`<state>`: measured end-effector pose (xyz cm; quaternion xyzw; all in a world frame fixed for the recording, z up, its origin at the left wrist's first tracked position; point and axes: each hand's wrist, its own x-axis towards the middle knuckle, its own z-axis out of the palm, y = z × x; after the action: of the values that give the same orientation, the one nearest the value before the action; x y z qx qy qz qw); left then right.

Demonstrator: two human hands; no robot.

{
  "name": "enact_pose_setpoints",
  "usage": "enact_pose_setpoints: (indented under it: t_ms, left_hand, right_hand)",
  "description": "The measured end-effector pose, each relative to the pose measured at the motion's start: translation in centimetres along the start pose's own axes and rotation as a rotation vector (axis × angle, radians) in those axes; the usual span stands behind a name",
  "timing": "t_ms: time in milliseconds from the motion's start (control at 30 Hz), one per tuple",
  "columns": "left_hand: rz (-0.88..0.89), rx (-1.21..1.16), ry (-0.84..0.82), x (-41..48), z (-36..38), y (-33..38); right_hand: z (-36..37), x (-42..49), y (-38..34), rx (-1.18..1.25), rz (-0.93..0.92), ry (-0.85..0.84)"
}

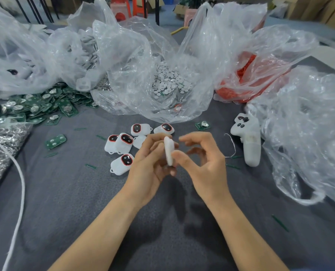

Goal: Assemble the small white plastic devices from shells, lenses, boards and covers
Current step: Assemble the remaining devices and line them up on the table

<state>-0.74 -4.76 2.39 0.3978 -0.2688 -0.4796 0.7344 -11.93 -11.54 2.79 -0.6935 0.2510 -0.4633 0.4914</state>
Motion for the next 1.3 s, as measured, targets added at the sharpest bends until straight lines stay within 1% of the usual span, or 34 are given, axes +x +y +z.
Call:
enact_pose_setpoints:
  t_ms: [33, 100, 167, 233, 267, 333, 400, 467, 533, 633, 733, 933, 1067, 1200, 1300]
  left_hand:
    - [-0.082, -0.116, -0.003, 0.1, 0.1, 0.2]
    - [-0.196, -0.228, -0.028, 0.3, 0.0, 0.4]
    - [-0.286, -0.252, -0.087, 0.1, 0.0, 0.4]
    - [-0.353, -0.238, -0.114, 0.0, 0.2, 0.3]
    - [-0.363, -0.223, -0.1, 0.0, 0.2, 0.3]
    - [-0.323, -0.175, -0.038, 0.3, 0.2, 0.2]
    - [-0.24, -0.11, 0.007, 0.5, 0.1, -0.1]
    - [-0.109, 0.034, 0.011, 0.4, 0.1, -0.5]
    - [-0.011, 0.174, -0.002, 0.1, 0.1, -0.9]
    - [0.012, 0.232, 0.004, 0.0, 0.0, -0.9]
    - [0.047, 0.276, -0.027, 0.0, -0.1, -0.7]
    - [0.123, 0.36, -0.07, -0.3, 0.2, -0.6]
    - [0.123, 0.361, -0.06, -0.6, 0.5, -0.6]
    - [0.124, 0.456, -0.059, -0.7, 0.5, -0.7]
    - [0.138, 0.531, -0.082, -0.9, 0.4, -0.8]
  right_hand:
    - [0.0, 0.0, 0.1, -0.025, 0.021, -0.048]
    - [0.2, 0.0, 0.1, -0.003, 0.102, -0.152]
    - [0.3, 0.0, 0.3, 0.029, 0.148, -0.203]
    - [0.4, -0.1, 0.3, 0.028, 0.168, -0.198]
    - [0.4, -0.1, 0.3, 0.047, 0.18, -0.179]
    - [0.3, 0.0, 0.2, 0.106, 0.205, -0.102]
    - [0.1, 0.2, 0.3, 0.131, 0.209, -0.002]
    - [-0.1, 0.3, 0.4, 0.141, 0.232, 0.077]
    - [-0.2, 0.4, 0.5, 0.173, 0.264, 0.106]
    - [-0.2, 0.3, 0.2, 0.244, 0.302, 0.08]
    - [-0.2, 0.4, 0.1, 0.278, 0.313, 0.051]
    - [-0.4, 0.3, 0.2, 0.302, 0.277, 0.079]
    - [-0.5, 0.4, 0.4, 0.301, 0.299, 0.0]
    - [-0.5, 0.3, 0.1, 0.175, 0.24, -0.086]
    - [-0.5, 0.3, 0.1, 0.137, 0.213, -0.05]
